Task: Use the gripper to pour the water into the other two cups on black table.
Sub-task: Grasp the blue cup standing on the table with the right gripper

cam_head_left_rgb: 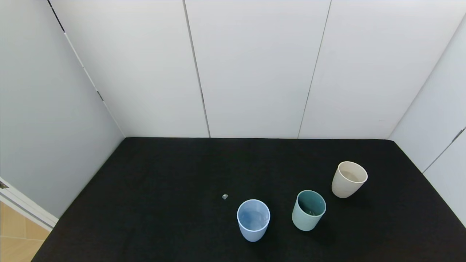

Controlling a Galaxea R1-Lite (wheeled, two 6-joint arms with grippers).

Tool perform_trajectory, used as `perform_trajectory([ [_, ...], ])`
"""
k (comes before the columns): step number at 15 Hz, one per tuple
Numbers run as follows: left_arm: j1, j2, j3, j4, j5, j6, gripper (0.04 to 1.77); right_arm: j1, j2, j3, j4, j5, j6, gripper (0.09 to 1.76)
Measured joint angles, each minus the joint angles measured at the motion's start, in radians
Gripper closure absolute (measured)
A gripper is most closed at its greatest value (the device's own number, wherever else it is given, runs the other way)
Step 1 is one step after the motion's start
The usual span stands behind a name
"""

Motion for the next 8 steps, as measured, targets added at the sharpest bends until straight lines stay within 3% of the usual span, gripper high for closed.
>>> perform_trajectory([
  [8,0.000,0.000,0.000,0.000,0.000,0.000,0.09,0.000,0.000,-0.003,0.007,0.008,-0.001,0.14],
])
